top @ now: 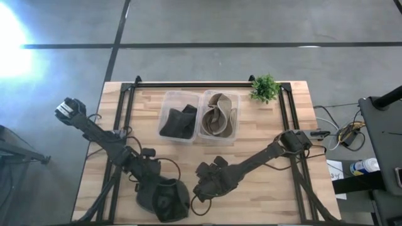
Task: Pick & Place hat
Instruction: Put the black cap into the left transparent bin, then return to Home Position
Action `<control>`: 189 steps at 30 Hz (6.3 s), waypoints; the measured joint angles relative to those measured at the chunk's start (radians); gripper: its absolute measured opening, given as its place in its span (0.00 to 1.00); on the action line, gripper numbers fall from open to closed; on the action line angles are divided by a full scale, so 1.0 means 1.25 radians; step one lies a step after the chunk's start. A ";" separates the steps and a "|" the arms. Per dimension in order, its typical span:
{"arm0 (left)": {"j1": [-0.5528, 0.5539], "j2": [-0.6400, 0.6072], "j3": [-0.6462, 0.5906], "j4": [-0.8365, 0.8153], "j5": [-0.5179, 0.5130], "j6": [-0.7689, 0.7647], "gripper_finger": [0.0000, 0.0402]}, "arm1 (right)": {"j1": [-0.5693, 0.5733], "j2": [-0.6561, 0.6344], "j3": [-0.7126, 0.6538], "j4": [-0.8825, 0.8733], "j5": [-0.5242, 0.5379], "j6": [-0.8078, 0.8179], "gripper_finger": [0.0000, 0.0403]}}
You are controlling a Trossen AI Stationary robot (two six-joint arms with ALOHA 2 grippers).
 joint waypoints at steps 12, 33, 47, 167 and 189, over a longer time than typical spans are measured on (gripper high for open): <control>0.005 0.000 -0.119 0.196 0.095 -0.054 0.41 | 0.000 0.000 0.000 -0.001 -0.003 0.021 0.42; 0.005 -0.107 -0.019 0.150 -0.045 -0.070 0.02 | 0.000 -0.018 0.000 -0.021 -0.014 0.022 0.42; 0.000 -0.257 0.163 -0.055 -0.599 -0.106 0.01 | 0.061 -0.289 -0.004 -0.361 0.308 0.347 0.42; 0.297 -0.128 0.151 -0.110 -0.779 1.448 0.21 | -0.269 -0.396 -0.018 -0.047 0.159 -0.523 0.42; 0.269 -0.179 0.280 -0.102 -0.797 1.269 0.38 | -0.269 -0.396 -0.020 -0.048 0.162 -0.526 0.42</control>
